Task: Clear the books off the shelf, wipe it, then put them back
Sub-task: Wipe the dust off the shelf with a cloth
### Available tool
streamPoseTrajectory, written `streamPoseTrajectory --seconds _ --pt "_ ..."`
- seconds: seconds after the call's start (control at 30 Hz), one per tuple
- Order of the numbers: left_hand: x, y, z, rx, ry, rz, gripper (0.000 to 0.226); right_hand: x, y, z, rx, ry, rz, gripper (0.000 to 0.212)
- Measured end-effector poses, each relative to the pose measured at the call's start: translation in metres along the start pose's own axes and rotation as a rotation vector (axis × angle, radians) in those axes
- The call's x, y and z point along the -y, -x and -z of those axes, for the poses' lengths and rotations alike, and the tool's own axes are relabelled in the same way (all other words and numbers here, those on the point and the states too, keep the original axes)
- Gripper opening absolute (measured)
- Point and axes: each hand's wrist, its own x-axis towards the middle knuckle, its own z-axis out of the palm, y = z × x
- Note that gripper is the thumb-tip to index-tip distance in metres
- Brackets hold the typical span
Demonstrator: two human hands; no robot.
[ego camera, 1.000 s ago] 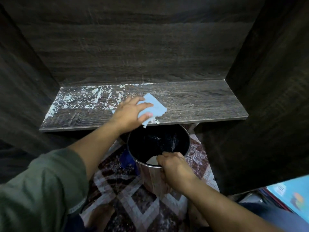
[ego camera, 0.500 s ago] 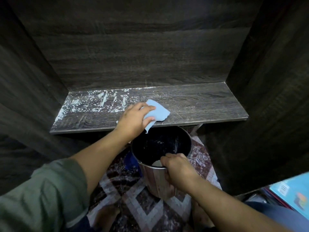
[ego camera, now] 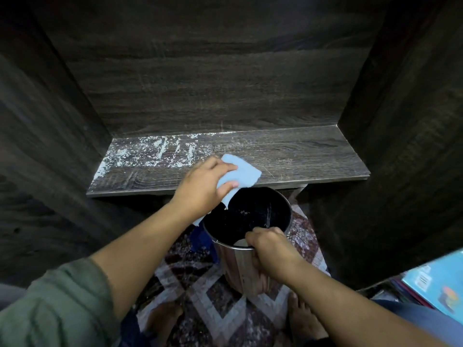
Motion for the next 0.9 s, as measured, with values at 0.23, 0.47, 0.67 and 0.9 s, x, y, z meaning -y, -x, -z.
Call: streamPoseTrajectory --seconds 0.23,0.47,0.67,0.9 --pt "0.007 0.008 -0.008 0.125 -0.075 0.092 0.043 0.009 -0.005 0.004 0.028 0.016 -0.009 0.026" --pt "0.046 0.01 0.03 -0.126 -0.102 0.244 0.042 0.016 -0.013 0.0 0.018 0.005 -0.018 0.022" --pt "0.128 0.021 0.069 -0.392 -0.454 0.494 0.036 0.018 -0.018 -0.005 0.02 -0.01 -0.029 0.019" --pt "0.182 0.043 0.069 -0.268 -0.788 0.457 0.032 0.018 -0.021 -0.01 0.015 -0.017 -0.018 0.014"
